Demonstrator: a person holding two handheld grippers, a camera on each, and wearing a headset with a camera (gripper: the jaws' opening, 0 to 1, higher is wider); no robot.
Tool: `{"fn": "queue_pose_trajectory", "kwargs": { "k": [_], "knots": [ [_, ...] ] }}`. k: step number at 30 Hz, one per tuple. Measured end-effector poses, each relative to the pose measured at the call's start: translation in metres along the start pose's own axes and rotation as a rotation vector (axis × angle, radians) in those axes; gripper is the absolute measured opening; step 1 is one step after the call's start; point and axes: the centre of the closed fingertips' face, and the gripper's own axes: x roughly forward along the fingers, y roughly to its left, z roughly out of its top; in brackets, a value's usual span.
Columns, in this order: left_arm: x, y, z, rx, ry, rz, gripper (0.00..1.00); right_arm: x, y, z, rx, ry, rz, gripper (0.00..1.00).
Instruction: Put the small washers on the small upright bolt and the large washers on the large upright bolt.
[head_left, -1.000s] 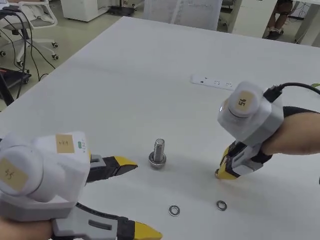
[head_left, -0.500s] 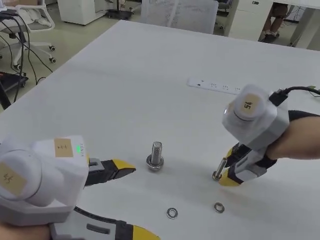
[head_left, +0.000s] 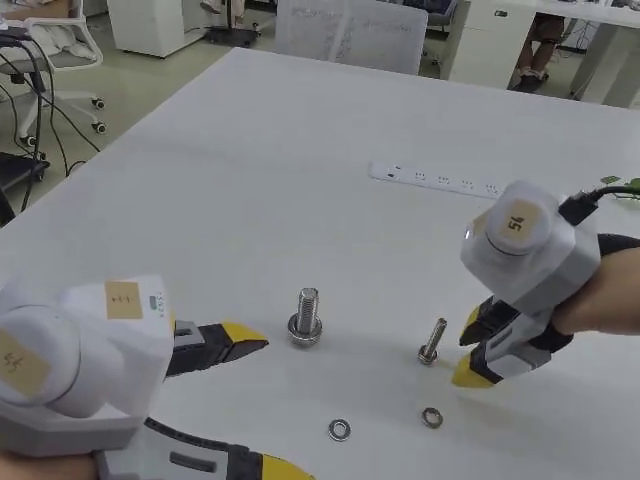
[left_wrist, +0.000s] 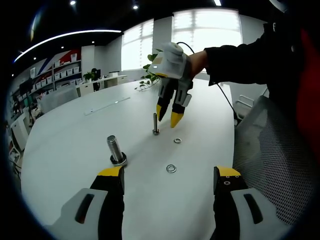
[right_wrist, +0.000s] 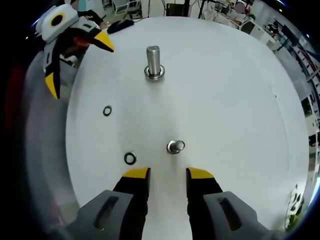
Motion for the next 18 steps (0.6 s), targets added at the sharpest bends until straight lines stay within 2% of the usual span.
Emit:
{"fn": "queue_pose_trajectory", "kwargs": {
  "k": [8, 18],
  "knots": [
    [0.000, 0.000, 0.001, 0.003, -0.002, -0.002, 0.72, -0.002, 0.009, -0.003, -0.012, 0.001, 0.006, 0.31],
    [0.001, -0.001, 0.002, 0.007, -0.001, -0.003, 0.72, 0.002, 0.028, 0.003, -0.041, -0.006, 0.031, 0.31]
  ]
}}
